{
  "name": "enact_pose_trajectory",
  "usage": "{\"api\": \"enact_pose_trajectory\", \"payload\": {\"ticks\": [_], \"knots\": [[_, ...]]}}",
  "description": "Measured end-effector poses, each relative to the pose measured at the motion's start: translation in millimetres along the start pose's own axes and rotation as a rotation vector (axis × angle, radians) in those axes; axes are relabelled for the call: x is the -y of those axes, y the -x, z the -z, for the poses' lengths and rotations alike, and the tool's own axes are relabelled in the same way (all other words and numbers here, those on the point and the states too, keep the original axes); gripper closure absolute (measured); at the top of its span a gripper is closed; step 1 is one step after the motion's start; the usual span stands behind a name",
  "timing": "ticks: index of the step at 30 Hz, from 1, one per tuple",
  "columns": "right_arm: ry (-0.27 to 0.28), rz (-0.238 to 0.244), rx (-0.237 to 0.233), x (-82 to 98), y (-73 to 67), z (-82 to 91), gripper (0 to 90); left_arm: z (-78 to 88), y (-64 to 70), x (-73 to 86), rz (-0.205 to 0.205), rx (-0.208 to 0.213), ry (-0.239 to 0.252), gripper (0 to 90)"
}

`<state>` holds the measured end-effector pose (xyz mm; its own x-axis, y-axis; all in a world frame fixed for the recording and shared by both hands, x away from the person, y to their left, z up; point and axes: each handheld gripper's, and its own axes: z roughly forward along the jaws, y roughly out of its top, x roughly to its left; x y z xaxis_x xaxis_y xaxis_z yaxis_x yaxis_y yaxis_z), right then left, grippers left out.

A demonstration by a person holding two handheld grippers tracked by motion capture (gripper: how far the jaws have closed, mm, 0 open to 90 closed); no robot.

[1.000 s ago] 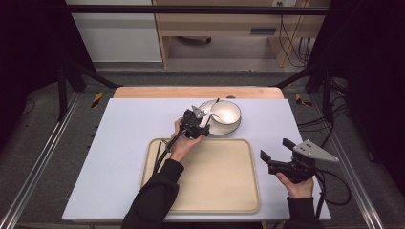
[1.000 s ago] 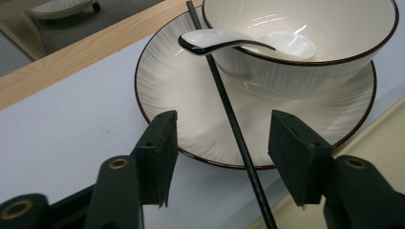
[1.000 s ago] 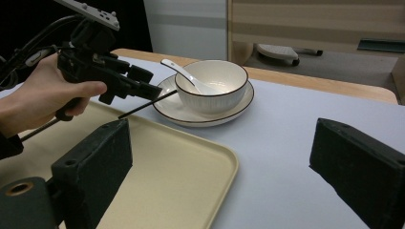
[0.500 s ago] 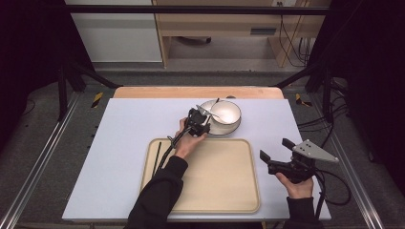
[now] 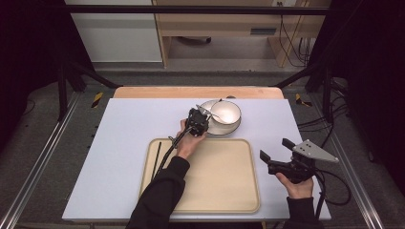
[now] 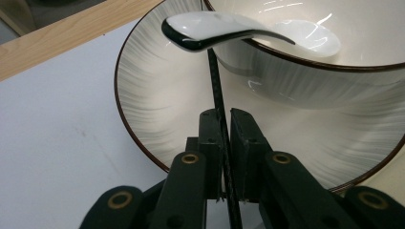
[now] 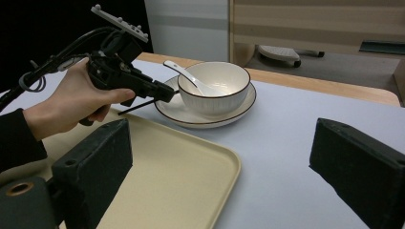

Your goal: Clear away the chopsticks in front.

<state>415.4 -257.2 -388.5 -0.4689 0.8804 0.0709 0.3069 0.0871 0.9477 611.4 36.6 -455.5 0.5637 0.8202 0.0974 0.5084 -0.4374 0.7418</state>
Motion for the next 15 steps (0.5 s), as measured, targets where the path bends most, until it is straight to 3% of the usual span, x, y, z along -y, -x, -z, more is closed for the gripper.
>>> {"api": "enact_pose_trajectory", "payload": {"ticks": [4, 9, 15], "knots": [[-0.004, 0.004, 0.0, 0.2, -0.4, -0.7, 7.3, 1.9, -1.4, 0.5, 0.017, -0.017, 0.0, 84.5], [-0.005, 0.0, -0.001, 0.1, -0.4, -0.3, 7.3, 6.0, -3.1, 2.1, 0.02, -0.009, 0.01, 85.0], [-0.003, 0.004, 0.003, 0.8, -0.9, -1.1, 7.4, 24.9, -6.0, 6.1, 0.026, -0.012, 0.043, 85.2]]}}
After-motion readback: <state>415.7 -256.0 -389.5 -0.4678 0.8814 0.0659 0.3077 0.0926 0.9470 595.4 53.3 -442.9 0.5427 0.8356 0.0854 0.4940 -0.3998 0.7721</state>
